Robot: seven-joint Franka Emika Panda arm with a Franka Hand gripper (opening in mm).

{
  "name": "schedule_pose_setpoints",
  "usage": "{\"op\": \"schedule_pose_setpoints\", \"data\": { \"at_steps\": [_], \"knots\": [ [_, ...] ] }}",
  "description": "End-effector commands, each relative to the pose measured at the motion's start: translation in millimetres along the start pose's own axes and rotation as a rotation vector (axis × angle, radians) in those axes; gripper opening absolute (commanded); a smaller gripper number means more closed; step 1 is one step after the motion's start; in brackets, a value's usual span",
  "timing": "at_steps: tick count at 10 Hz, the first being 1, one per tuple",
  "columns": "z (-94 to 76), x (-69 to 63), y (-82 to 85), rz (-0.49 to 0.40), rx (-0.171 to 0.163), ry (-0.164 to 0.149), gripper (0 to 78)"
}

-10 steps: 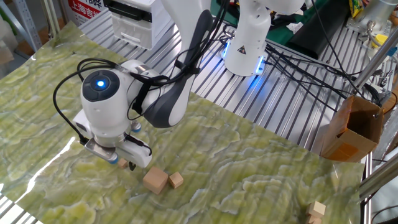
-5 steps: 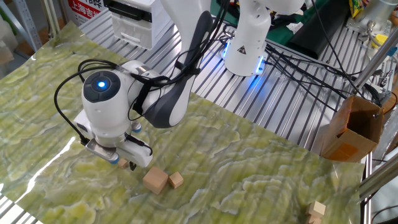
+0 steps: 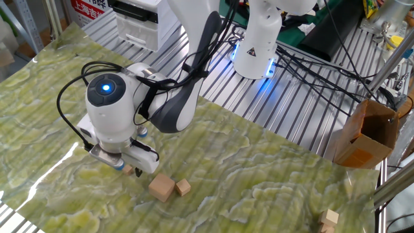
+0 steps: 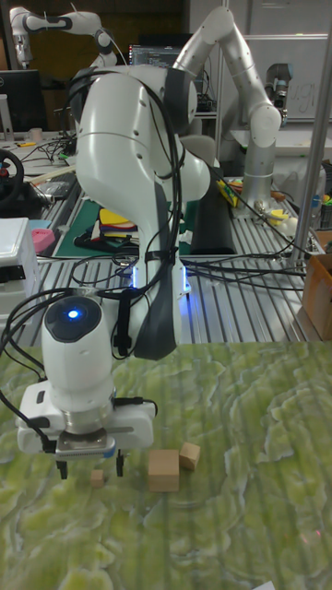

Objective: Pick up the small block on the left and move it to the right

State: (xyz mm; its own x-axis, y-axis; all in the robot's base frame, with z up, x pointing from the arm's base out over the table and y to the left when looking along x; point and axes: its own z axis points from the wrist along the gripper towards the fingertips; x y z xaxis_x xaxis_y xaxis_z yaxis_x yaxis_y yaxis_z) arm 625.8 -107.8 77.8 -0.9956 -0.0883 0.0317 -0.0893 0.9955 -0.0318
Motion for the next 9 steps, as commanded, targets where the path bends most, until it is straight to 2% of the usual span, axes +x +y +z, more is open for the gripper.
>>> {"op": "schedule_pose_setpoints", "data": {
  "at_steps": [1, 5, 8, 9],
  "knots": [
    [-1.7, -0.9, -0.7, 0.034, -0.010, -0.008, 77.4],
    [-1.7, -0.9, -0.7, 0.035, -0.016, 0.033, 77.4],
    [1.4, -2.3, 0.1, 0.034, -0.017, 0.020, 77.4],
    [7.0, -4.8, 1.4, 0.036, -0.020, 0.019, 77.4]
  ]
}}
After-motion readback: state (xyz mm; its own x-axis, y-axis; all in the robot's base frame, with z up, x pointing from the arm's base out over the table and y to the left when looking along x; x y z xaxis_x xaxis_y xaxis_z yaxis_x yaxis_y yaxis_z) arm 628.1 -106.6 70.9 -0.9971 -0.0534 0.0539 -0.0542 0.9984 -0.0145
